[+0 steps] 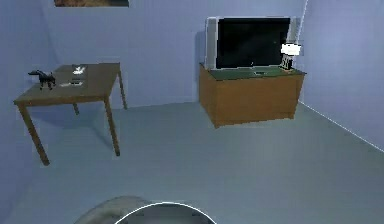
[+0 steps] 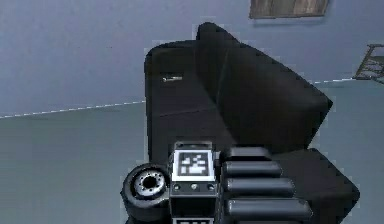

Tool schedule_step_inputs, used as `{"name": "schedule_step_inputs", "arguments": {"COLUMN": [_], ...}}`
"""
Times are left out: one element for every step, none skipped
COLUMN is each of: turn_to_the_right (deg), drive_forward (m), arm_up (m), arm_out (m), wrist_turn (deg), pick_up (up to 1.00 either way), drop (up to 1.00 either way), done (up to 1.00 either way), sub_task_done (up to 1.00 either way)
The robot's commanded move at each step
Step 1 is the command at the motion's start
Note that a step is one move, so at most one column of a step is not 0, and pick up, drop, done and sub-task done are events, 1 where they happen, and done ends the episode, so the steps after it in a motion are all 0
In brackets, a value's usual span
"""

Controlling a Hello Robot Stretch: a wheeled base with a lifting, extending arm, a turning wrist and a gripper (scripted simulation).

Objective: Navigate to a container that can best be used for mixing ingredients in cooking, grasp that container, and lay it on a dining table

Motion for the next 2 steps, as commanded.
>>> {"name": "schedule_step_inputs", "arguments": {"turn_to_the_right": [12.0, 0.0], "drive_forward": [0.0, 0.1], "arm_up": [0.0, 0.0], "arm_out": [0.0, 0.0], "wrist_turn": [0.0, 0.0], "pick_up": [0.0, 0.0], "drop": [0.0, 0.0], "done": [0.0, 0.0], "sub_task_done": [0.0, 0.0]}}
